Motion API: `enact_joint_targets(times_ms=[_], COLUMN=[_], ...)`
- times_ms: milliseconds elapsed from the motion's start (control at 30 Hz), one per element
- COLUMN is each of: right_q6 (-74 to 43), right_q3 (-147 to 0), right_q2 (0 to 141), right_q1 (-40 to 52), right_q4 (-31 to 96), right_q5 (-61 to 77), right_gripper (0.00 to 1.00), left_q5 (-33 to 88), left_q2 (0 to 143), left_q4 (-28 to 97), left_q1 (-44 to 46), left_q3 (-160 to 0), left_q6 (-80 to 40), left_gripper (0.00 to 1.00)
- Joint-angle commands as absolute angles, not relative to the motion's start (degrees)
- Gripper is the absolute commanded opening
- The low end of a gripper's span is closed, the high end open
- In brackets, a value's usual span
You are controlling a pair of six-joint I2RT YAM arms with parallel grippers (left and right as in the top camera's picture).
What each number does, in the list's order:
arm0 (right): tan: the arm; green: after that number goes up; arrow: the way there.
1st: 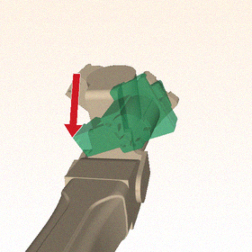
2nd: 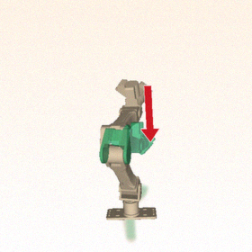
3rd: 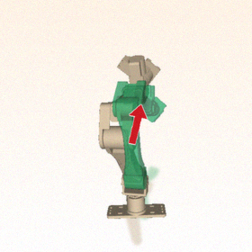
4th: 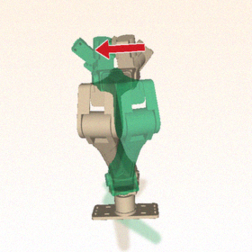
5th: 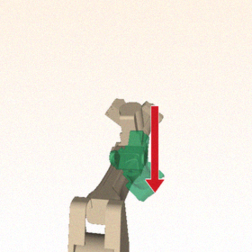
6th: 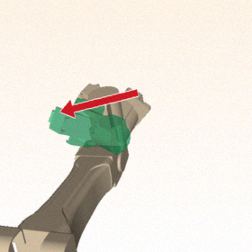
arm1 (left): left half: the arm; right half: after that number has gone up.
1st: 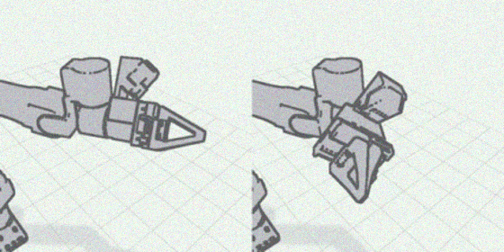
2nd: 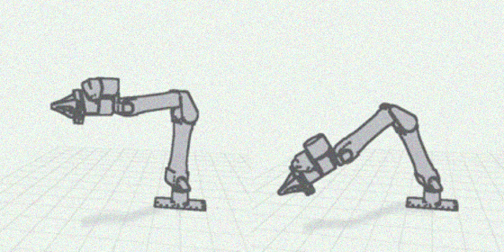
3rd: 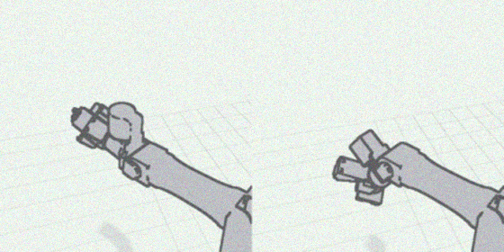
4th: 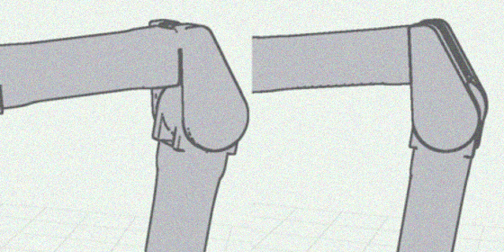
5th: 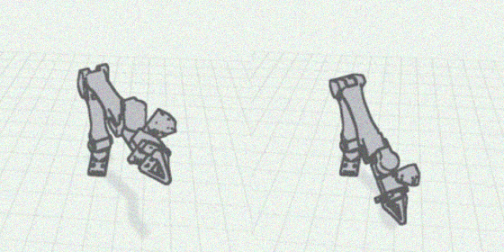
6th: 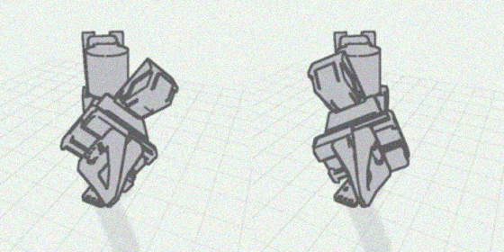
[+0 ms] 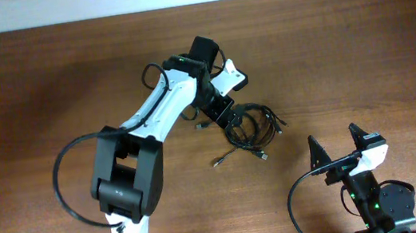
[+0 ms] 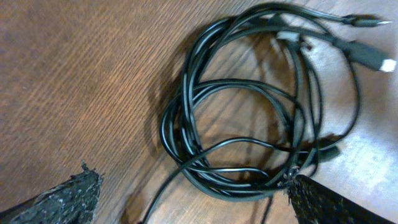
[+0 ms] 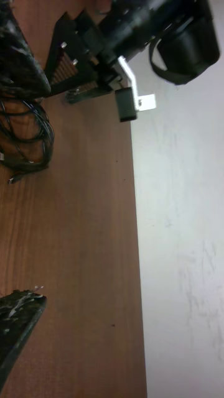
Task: Untangle cables
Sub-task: 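Reach the left gripper over the black cable bundle and grasp it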
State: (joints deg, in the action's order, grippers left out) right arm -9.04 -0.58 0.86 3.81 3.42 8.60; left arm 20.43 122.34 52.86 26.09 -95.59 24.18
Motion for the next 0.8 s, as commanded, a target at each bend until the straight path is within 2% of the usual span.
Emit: enact_joint_targets(times_ms=[0, 367, 467, 567, 667, 767], right_q6=[-9.3, -9.3, -9.3, -9.3, -9.3, -9.3], right_q3=[-0.3, -0.3, -0.3, -0.3, -0.3, -0.3], right_q2=[0.5, 0.5, 0.5, 0.5, 0.5, 0.5], right_q1=[4.1, 4.1, 4.1, 4.1, 4.1, 4.1], right_q4=[3.7, 3.7, 3.7, 3.7, 3.7, 3.7], right_q5=[8.3, 8.3, 8.3, 8.3, 8.3, 8.3], right_gripper=[0.99, 0.99, 0.99, 0.99, 0.99, 0.99], left_q5=[19.2, 18.5, 17.1, 15.0, 14.5, 14.5], left_q2=[124.4, 125.8, 126.0, 126.7, 126.7, 126.7], left_q4=[51.5, 48.9, 50.0, 51.3, 53.0, 54.1], left_q1=[26.3, 26.3, 27.2, 28.9, 30.0, 30.1], left_q3=[-96.7, -96.6, -96.4, -96.4, -96.4, -95.5], left_q6=[23.5, 23.4, 23.4, 23.4, 23.4, 23.4], left_gripper=[0.99, 0.99, 0.76, 0.78, 0.87, 0.8])
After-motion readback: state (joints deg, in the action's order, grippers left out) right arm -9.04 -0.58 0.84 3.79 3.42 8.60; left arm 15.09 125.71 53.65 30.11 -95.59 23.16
